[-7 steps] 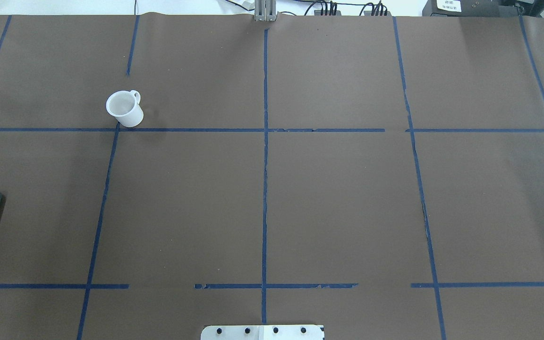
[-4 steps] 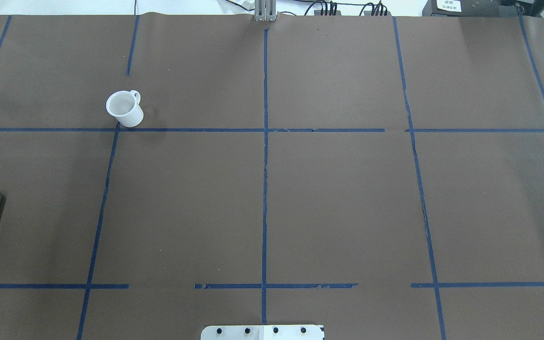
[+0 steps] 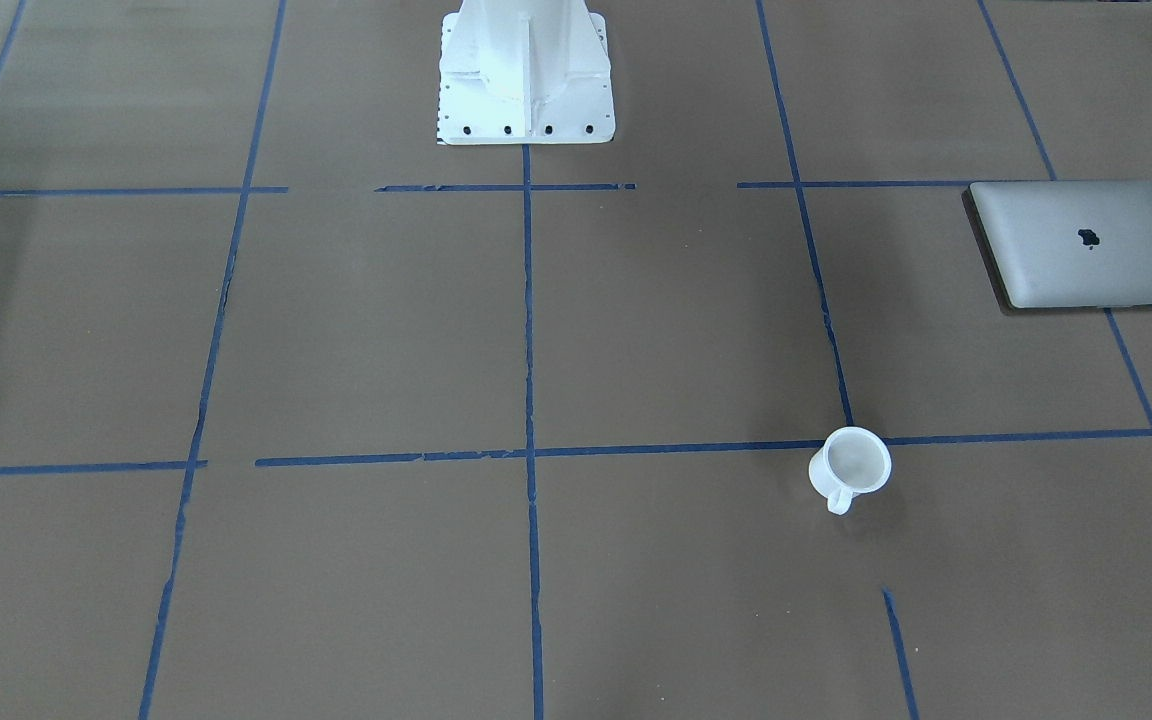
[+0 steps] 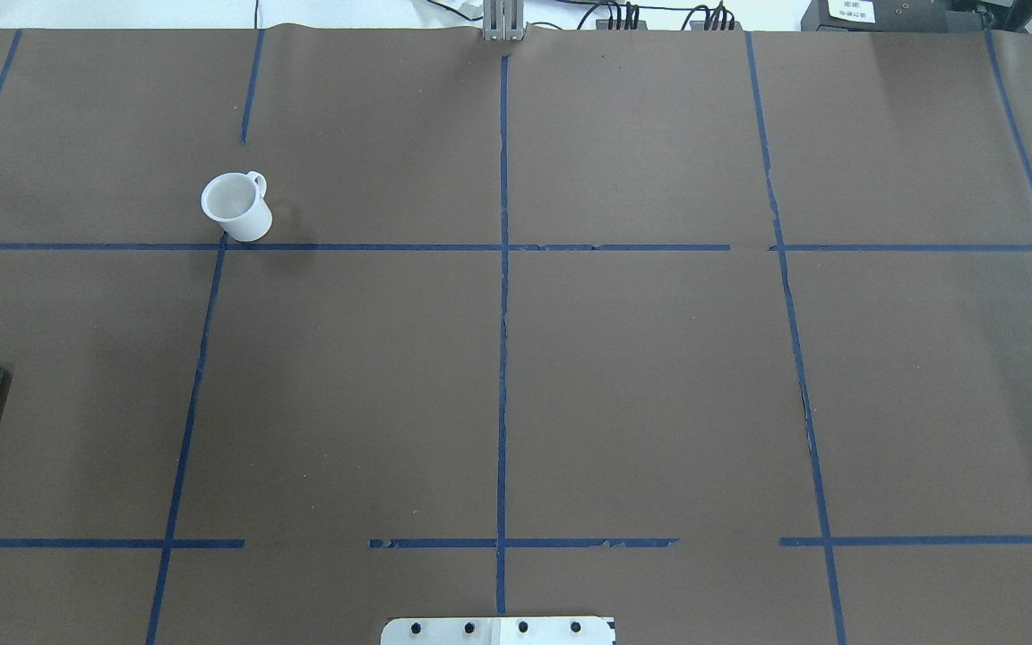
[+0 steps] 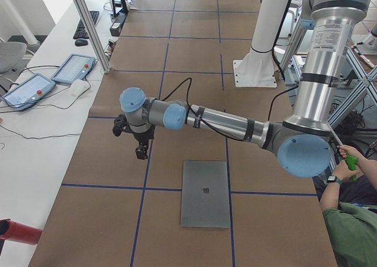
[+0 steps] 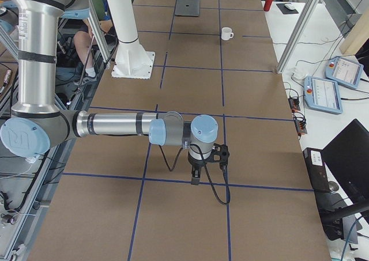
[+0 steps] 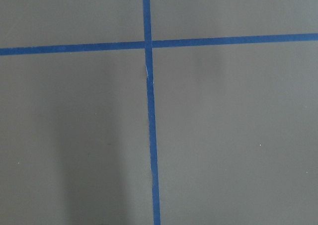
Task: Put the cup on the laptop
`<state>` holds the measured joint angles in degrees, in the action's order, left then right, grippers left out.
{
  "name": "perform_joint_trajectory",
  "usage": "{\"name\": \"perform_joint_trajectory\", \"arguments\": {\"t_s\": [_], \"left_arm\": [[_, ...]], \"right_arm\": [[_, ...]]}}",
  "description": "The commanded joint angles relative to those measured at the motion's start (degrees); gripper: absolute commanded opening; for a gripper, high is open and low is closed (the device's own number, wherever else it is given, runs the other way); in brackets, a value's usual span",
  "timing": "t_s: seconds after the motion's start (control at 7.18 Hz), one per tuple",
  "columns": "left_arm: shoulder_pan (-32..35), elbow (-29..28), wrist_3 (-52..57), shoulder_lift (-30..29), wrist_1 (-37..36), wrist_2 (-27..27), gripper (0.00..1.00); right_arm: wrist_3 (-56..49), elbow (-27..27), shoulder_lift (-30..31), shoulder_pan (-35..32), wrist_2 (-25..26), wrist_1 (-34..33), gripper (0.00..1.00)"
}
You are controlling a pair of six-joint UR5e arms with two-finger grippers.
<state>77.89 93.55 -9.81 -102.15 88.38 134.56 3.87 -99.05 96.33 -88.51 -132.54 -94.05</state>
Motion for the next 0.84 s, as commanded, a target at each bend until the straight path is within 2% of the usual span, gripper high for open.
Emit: {"name": "perform_joint_trajectory", "arguments": {"t_s": [0.0, 0.14, 0.28, 0.42, 0.56, 0.7], "left_arm": [[-5.88, -0.82, -10.21, -8.46, -0.22, -1.4, 1.0], [-9.13, -5.53, -10.32, -13.2, -0.31, -2.28, 1.0], [-9.33, -13.67, -10.32, -20.73, -0.14, -2.72, 1.0], [-9.42, -18.97, -10.32, -25.07, 0.91, -3.77, 1.0], [-9.68, -23.55, -11.1, -28.51, 4.57, -3.95, 1.0], [-13.34, -29.6, -15.2, -32.03, 9.05, -4.13, 1.0]], "right_arm": [[0.0, 0.0, 0.0, 0.0, 0.0, 0.0, 1.0], [0.0, 0.0, 0.0, 0.0, 0.0, 0.0, 1.0], [0.0, 0.0, 0.0, 0.0, 0.0, 0.0, 1.0], [0.0, 0.0, 0.0, 0.0, 0.0, 0.0, 1.0], [0.0, 0.0, 0.0, 0.0, 0.0, 0.0, 1.0], [0.0, 0.0, 0.0, 0.0, 0.0, 0.0, 1.0]]}}
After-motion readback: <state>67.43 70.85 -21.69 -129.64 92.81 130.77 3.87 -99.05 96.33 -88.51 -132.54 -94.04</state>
